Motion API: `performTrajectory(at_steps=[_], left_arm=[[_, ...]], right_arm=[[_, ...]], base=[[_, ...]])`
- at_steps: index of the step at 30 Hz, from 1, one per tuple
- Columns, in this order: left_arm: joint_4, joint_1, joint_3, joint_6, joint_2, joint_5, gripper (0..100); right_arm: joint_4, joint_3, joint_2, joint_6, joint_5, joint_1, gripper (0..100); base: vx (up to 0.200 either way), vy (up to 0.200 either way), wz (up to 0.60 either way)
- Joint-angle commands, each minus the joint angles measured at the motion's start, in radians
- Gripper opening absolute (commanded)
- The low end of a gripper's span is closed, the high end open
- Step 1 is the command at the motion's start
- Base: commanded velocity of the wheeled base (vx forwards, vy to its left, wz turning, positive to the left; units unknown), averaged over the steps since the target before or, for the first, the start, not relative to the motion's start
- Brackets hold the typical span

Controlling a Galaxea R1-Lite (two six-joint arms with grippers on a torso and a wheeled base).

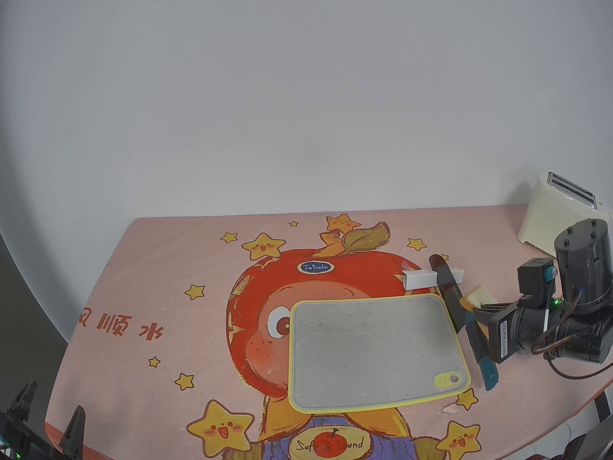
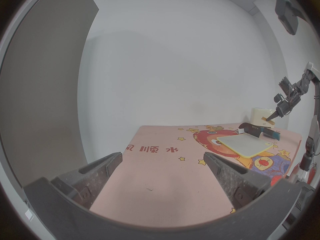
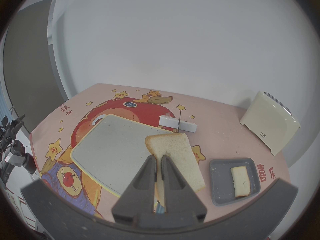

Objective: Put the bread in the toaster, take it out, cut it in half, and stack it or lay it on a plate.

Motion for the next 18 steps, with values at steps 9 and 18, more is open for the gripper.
performTrajectory(at_steps=[9,18], left_arm=[[-0.002,0.001,0.018,0.0,0.0,0.0,100],[0.0,0.001,0.018,-0.002,0.0,0.0,100]], right_arm=[[0.0,-0.001,0.004,0.0,-0.009,-0.001,0],[0.0,0.004,0.016,0.0,-0.01,0.0,0]], base=[[0.0,-0.111,0.0],[0.0,-0.089,0.0]])
